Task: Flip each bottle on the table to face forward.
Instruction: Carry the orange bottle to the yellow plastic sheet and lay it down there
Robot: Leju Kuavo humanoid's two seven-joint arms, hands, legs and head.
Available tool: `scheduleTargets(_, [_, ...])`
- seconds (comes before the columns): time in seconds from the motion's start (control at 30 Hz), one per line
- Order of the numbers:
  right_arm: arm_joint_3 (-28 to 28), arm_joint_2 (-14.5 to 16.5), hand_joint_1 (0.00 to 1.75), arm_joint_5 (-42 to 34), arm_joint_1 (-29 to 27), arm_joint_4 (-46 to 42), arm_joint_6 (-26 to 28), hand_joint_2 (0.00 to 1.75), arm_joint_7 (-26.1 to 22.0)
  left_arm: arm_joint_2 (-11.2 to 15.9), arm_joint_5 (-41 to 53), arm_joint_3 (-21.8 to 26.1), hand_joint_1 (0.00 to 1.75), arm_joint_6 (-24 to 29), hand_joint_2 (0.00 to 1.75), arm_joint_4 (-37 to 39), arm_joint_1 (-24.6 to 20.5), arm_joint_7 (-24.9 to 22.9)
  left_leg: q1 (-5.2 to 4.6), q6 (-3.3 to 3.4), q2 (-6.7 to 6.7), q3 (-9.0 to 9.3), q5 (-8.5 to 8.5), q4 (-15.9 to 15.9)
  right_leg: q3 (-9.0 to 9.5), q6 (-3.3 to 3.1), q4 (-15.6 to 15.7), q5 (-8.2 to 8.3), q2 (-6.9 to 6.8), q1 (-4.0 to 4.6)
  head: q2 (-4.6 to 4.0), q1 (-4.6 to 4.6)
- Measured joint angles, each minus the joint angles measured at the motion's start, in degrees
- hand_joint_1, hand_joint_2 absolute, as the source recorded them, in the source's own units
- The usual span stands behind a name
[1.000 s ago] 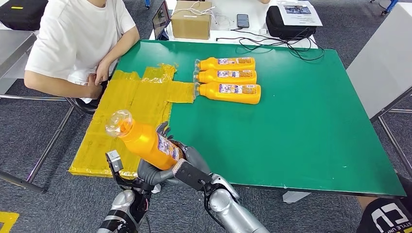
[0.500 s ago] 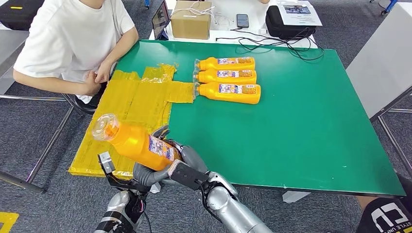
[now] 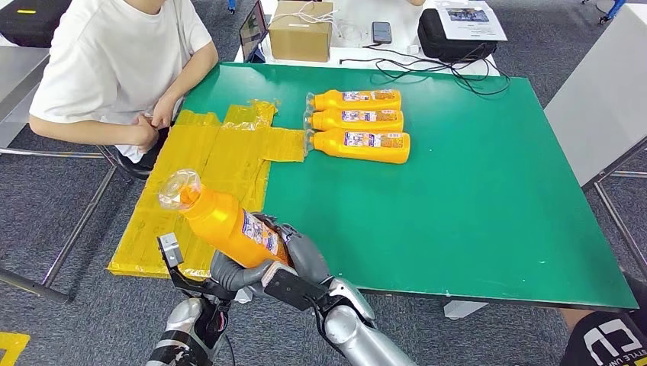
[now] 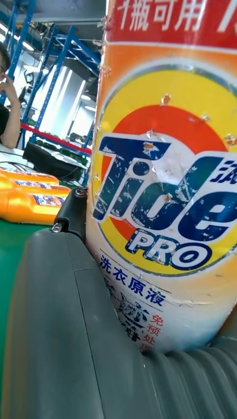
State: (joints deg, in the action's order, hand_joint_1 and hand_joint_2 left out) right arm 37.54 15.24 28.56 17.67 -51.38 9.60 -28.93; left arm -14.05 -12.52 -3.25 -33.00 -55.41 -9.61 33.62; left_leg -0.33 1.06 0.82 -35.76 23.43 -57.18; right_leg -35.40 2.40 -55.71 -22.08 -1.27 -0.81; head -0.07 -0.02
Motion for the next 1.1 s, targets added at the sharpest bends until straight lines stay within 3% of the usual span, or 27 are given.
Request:
scheduleTargets(0.1, [-1.1,-0.7,0.00,1.1,-2.6,-4.2,1.8,0.00,-0.3,-0.1,3.4,-0.1,1.75,8.1,1.75,-0.3,-1.1,-0.6,0.00,0.00,-0.05,-0.04,0.00,0.0,0.01,0.00,0.0,0.00,-0.05,0.00,0.00,0.01])
scheduleTargets(0.27, [-1.7,-1.4,0.00,3.2,-5.9,-11.0,3.5,0.00,-1.9,1.0,18.2,0.5,1.75,33.3,1.75,1.5,-5.1,-1.1,0.01,-0.03,0.11,-0.04,-0.01,0.0,-0.07,-0.01,0.0,0.04,0.01,0.02,0.00,-0.02])
scheduleTargets(0.47, [-0.9,-2.7,0.00,3.7,-6.7,-13.8,3.7,0.00,-3.4,4.3,30.9,2.2,1.75,50.2,1.75,8.2,-11.8,-0.7,0.06,-0.04,0.01,-0.06,-0.11,0.0,-0.05,-0.02,0.0,0.04,-0.01,0.04,0.00,-0.01])
scheduleTargets(0.77, [-0.1,-3.1,0.00,0.9,-6.7,-13.9,3.3,0.00,-5.7,9.3,44.0,2.0,1.75,55.3,1.75,19.8,-20.0,-4.6,0.03,-0.04,0.01,-0.08,-0.10,0.0,-0.05,-0.02,0.0,0.04,-0.01,0.02,0.00,0.02])
scheduleTargets(0.93, [0.2,-3.3,0.00,-0.3,-6.4,-13.6,1.6,0.00,-6.8,12.9,59.0,-2.8,1.72,57.6,1.75,26.3,-22.8,-9.2,0.04,-0.04,0.02,-0.08,-0.10,0.0,-0.07,-0.03,0.0,0.03,-0.01,0.03,0.00,-0.01])
scheduleTargets(1.1, [0.3,-3.3,0.00,-1.2,-6.2,-13.0,0.8,0.00,-7.7,15.0,64.5,-7.4,1.75,56.1,1.75,30.0,-24.4,-11.0,0.04,-0.04,0.00,-0.08,-0.10,0.0,-0.05,-0.03,0.0,0.03,-0.03,0.02,0.00,0.01])
